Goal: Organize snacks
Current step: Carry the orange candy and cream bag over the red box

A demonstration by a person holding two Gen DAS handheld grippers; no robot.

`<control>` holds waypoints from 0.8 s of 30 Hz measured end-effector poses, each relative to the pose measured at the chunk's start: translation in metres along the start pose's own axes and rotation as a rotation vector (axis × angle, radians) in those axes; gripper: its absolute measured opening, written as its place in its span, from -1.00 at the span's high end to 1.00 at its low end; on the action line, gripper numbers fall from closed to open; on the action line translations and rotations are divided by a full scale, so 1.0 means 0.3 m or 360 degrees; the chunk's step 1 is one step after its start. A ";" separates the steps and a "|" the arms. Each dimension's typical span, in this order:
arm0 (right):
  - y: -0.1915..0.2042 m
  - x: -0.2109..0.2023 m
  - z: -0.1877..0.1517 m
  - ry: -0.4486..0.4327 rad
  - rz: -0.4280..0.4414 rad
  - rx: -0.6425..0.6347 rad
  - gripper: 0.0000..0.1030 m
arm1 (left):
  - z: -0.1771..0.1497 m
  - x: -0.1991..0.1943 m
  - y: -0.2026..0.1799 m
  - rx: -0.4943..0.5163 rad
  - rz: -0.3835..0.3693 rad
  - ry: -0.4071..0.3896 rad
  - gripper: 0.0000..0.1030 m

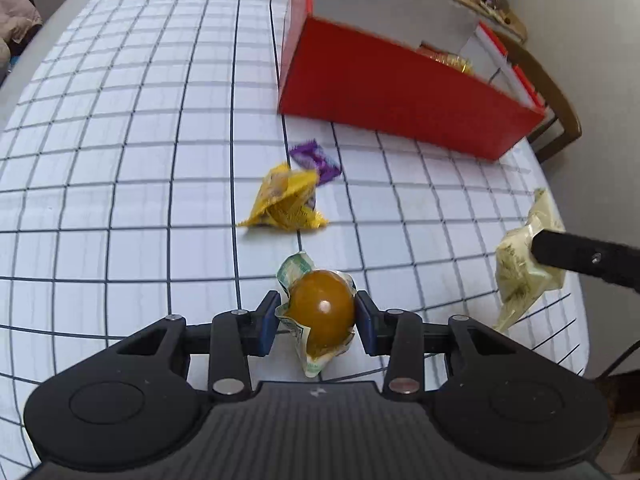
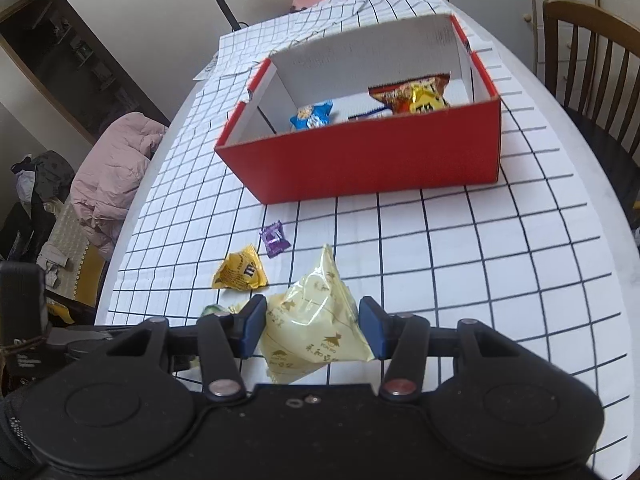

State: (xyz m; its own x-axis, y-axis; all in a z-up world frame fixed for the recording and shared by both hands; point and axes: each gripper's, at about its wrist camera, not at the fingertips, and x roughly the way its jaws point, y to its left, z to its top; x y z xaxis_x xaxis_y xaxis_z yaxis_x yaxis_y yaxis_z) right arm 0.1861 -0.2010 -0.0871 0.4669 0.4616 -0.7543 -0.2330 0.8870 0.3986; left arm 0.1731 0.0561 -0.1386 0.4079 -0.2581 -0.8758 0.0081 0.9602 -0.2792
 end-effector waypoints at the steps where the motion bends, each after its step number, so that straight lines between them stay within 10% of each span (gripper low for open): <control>1: 0.001 -0.009 0.008 -0.0008 -0.0003 -0.0010 0.02 | 0.009 -0.018 -0.005 -0.0006 -0.0001 -0.0019 0.24; 24: -0.015 -0.123 0.322 -0.0266 -0.0072 -0.0163 0.02 | 0.346 -0.243 -0.230 0.0196 0.0124 -0.0369 0.24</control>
State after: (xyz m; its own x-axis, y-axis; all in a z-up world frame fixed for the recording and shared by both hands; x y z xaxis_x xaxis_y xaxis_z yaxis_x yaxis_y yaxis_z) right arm 0.2523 -0.2230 -0.0107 0.6120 0.4207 -0.6697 -0.2901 0.9072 0.3048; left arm 0.2377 0.0198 -0.0146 0.6095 -0.1651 -0.7754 0.0737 0.9856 -0.1520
